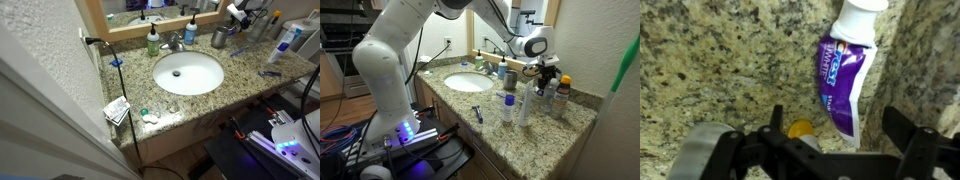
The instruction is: Take the toothbrush from the cup and put it on the counter, then pick the toothpaste and put it in the cup
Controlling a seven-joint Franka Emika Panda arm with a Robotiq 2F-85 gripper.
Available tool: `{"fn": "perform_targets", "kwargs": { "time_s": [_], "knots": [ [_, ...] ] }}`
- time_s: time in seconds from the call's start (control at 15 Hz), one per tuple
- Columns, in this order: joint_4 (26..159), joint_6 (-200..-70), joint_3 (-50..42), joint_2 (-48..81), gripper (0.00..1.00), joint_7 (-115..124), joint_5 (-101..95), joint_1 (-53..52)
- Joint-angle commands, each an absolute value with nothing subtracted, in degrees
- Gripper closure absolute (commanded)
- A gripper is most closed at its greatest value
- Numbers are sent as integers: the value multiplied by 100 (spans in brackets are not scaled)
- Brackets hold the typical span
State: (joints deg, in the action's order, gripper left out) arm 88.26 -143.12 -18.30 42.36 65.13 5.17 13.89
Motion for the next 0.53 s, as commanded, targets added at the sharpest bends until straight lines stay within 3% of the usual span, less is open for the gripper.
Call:
{"fn": "perform_targets", "kwargs": {
  "time_s": [0.0,0.2,0.27,0.33,0.47],
  "knots": [
    [8567,-14430,-1879,4520,0,6571,573,1407],
    [8463,-14394,-1865,4637,0,6568,582,1418],
    [8447,-14399,-1853,4659,5,6544,585,1426],
    [8402,-14372,-1861,4694,26,6547,578,1426],
    [8336,-14346,-1858,4719,31,6544,589,1442]
  ]
}}
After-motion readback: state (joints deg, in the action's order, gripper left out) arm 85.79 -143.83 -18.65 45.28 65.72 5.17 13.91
